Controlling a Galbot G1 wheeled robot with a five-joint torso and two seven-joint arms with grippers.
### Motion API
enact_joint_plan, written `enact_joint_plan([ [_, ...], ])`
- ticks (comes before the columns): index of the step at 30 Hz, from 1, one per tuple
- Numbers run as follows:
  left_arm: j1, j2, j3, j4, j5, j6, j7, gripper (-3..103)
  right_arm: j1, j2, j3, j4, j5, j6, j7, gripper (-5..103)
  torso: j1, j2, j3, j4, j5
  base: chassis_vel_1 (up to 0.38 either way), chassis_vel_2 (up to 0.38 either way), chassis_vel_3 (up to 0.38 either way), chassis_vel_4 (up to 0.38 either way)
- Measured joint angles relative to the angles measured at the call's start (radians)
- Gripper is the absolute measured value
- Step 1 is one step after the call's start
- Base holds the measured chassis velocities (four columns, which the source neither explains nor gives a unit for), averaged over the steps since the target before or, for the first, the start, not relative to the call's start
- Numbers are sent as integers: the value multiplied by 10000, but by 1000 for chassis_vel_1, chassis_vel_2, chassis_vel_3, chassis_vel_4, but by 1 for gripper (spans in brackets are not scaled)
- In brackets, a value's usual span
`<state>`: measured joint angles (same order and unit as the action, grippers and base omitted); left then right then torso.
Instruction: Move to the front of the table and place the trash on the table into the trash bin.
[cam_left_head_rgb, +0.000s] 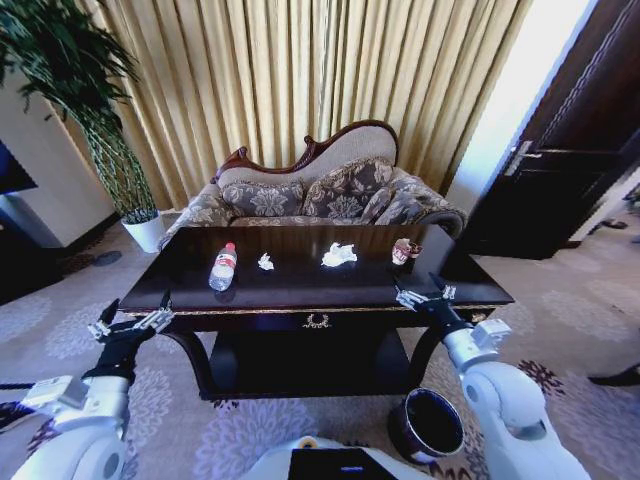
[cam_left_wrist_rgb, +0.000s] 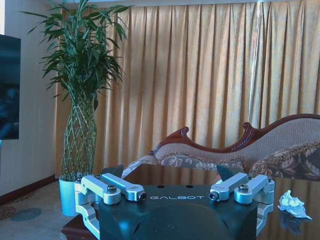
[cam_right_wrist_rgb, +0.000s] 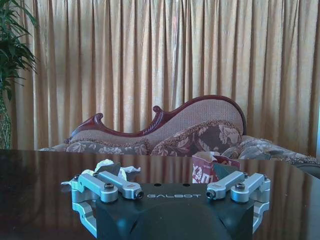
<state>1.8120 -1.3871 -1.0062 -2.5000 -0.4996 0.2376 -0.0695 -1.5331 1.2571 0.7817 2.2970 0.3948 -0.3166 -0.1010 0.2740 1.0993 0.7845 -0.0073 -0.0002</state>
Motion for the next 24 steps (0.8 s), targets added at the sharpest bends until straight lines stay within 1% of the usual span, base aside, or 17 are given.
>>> enact_joint_plan([
  [24,4,-64,-3,0,18,-40,19,100,-60,9,18,30,-5,104,-37,100,0,-1,0,0,0,-24,22,29,-22],
])
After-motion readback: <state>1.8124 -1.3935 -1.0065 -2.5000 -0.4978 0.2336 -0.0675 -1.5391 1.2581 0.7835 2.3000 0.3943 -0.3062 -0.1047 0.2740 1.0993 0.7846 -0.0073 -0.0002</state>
